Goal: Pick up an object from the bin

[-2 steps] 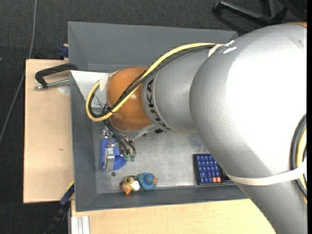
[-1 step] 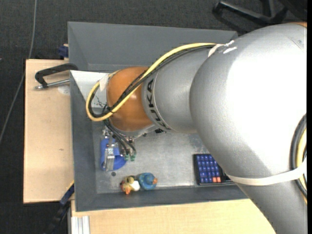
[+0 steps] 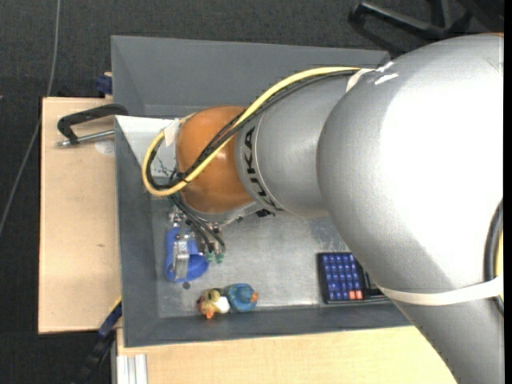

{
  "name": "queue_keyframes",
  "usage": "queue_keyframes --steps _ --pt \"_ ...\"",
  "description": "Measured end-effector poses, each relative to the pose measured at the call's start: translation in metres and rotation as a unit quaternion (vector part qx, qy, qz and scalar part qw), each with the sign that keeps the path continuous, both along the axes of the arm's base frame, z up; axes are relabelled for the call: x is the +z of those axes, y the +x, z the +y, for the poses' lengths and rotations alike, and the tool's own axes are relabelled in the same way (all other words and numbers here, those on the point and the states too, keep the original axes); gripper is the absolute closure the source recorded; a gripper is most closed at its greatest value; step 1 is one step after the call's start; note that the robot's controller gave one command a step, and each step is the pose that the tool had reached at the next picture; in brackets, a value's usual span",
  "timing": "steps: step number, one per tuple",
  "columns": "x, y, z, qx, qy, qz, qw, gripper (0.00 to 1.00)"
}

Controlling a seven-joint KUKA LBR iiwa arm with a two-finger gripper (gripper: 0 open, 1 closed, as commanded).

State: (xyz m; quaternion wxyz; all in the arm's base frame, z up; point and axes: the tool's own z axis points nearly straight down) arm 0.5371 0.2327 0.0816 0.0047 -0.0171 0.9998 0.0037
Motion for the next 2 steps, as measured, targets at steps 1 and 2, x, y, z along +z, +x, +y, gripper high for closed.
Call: queue_keyframes --steps 1,2 --pt "0.0125 0.0006 0.0004 0.000 0.001 -0.0013 1.0000 1.00" --pt "0.0211 0.0013 0.0007 0.000 0.001 -0.0024 1.0000 1.00"
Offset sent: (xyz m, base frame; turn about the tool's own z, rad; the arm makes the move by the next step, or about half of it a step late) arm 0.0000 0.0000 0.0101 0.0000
